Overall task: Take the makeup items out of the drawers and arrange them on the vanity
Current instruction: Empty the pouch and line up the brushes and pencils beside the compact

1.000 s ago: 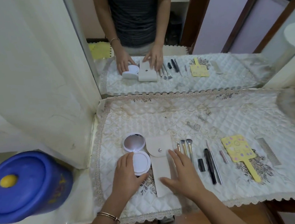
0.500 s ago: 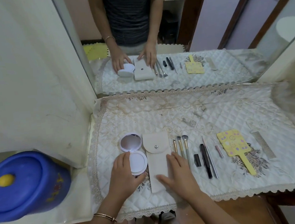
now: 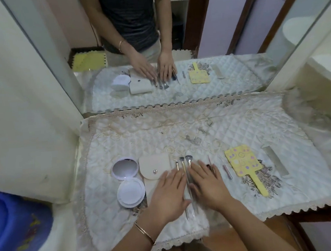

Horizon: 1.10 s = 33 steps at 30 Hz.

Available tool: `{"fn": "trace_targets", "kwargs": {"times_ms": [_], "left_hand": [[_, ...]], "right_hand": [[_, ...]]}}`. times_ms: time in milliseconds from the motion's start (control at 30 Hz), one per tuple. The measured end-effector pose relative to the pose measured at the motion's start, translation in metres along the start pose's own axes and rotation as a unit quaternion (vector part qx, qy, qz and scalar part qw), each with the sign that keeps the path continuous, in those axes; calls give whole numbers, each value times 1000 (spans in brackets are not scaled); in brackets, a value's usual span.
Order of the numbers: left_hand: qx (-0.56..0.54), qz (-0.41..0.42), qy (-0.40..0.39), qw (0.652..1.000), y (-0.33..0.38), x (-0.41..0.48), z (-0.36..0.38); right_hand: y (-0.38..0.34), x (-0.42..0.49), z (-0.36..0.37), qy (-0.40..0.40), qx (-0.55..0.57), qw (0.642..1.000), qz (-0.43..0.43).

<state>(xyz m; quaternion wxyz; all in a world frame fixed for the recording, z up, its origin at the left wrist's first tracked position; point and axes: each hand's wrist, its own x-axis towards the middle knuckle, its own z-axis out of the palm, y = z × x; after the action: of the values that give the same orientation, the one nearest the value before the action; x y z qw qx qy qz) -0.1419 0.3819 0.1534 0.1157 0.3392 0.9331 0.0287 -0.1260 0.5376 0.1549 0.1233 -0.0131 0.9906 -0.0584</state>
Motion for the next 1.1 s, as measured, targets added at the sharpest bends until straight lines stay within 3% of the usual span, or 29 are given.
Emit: {"fn": "trace_targets", "kwargs": {"times_ms": [67, 167, 267, 367, 467, 567, 767, 1000, 1100], "left_hand": [[49, -12, 46, 998, 1, 4, 6], [73, -50, -2, 996, 3, 5, 10], [39, -96, -72, 992, 11, 4, 1], [-1, -129, -68, 989, 15, 4, -2], [-16, -154, -67, 986, 24, 5, -8], [-19, -163, -74, 984, 41, 12, -8], [-11, -147, -105, 983, 43, 20, 6], [4, -132, -110, 985, 39, 13, 7], [-12, -132, -53, 990, 45, 17, -4]], "right_hand": [[7, 2, -2, -52, 7, 998, -31], [19, 4, -2, -102, 6, 992, -68], [24, 8, -1, -73, -9, 990, -121], [28, 15, 6, -5, -1, 989, -147], [36, 17, 7, 76, 76, 986, -126], [55, 8, -2, 119, 198, 972, -42], [66, -7, -2, -7, 296, 955, 20], [49, -1, -6, -9, 306, 951, 39], [43, 3, -7, -8, 322, 945, 60]]}}
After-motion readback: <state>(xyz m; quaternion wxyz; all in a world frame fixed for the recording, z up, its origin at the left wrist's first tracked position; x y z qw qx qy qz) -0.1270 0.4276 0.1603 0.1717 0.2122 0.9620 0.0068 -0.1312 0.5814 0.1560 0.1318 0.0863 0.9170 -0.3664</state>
